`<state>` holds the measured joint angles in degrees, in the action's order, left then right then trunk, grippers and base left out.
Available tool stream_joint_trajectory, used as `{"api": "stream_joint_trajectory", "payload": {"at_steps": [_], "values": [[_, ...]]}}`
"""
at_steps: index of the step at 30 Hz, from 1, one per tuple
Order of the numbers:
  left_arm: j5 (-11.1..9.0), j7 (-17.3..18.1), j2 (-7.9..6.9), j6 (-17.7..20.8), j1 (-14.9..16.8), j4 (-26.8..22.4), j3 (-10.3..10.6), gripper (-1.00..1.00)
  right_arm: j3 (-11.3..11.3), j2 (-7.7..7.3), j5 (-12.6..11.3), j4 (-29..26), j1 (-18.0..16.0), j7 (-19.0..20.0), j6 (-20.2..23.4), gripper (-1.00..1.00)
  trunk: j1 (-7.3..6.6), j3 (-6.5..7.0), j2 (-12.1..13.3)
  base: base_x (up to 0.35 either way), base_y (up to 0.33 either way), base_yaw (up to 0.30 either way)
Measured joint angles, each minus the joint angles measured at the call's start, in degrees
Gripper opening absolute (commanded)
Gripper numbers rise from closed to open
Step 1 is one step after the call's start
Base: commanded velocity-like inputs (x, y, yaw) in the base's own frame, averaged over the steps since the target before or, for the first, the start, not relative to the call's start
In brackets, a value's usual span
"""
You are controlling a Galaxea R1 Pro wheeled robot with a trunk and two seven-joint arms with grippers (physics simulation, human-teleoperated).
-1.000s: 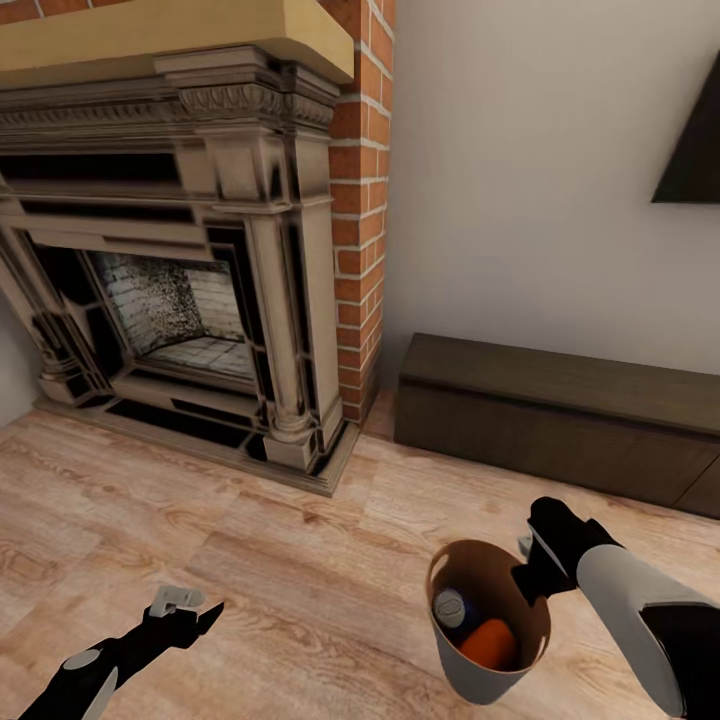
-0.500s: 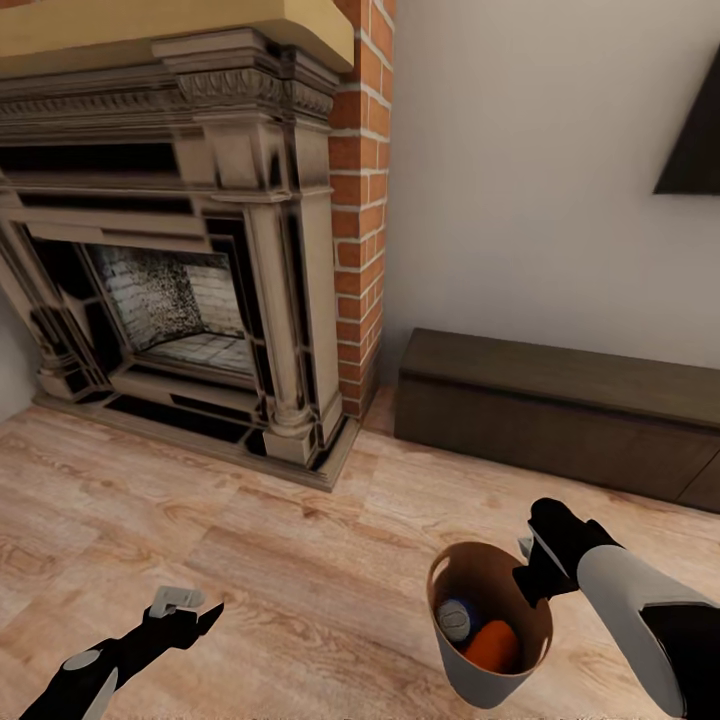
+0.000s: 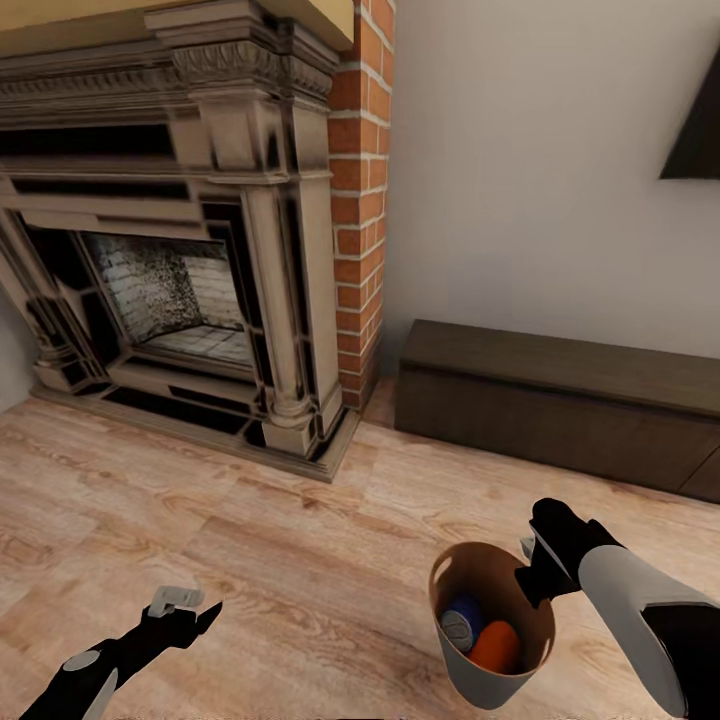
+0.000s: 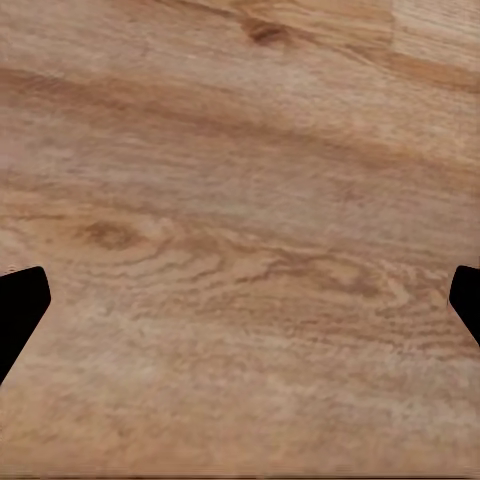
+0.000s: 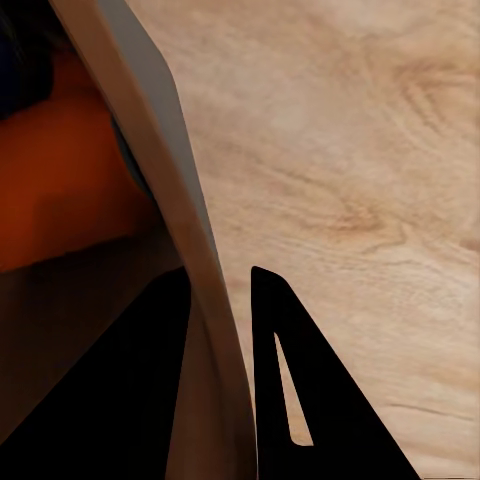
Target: Put the three can of soda from the living room inside the tash can in the kitchen.
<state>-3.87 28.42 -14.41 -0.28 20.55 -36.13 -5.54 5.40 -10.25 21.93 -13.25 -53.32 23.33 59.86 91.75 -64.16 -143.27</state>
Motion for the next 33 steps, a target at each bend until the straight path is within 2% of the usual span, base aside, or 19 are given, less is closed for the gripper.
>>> {"api": "stream_joint_trajectory", "payload": {"at_steps": [5,16,27,33], "values": [[0.00,-0.05,0.00,-0.05,0.00,0.00,0.00,1.00,0.03,0.01,0.25,-0.01,0.00,-0.01,-0.02,-1.00,0.13,-1.11,-0.07,0.000,0.000,0.000],[0.01,-0.04,0.00,-0.07,0.02,0.00,0.00,1.00,0.08,0.28,0.40,-0.05,-0.02,-0.01,-0.01,-1.00,0.12,-1.11,-0.07,0.000,0.000,0.000],[0.02,-0.06,0.00,-0.07,0.01,0.00,0.00,1.00,0.06,0.39,0.40,-0.12,-0.01,0.00,0.00,-1.00,0.41,-3.54,-0.21,0.000,0.000,0.000],[0.03,-0.04,0.00,-0.07,0.02,0.00,0.00,1.00,0.10,0.40,0.49,-0.13,-0.02,-0.01,-0.02,-1.00,0.41,-3.55,-0.22,0.000,0.000,0.000]]}}
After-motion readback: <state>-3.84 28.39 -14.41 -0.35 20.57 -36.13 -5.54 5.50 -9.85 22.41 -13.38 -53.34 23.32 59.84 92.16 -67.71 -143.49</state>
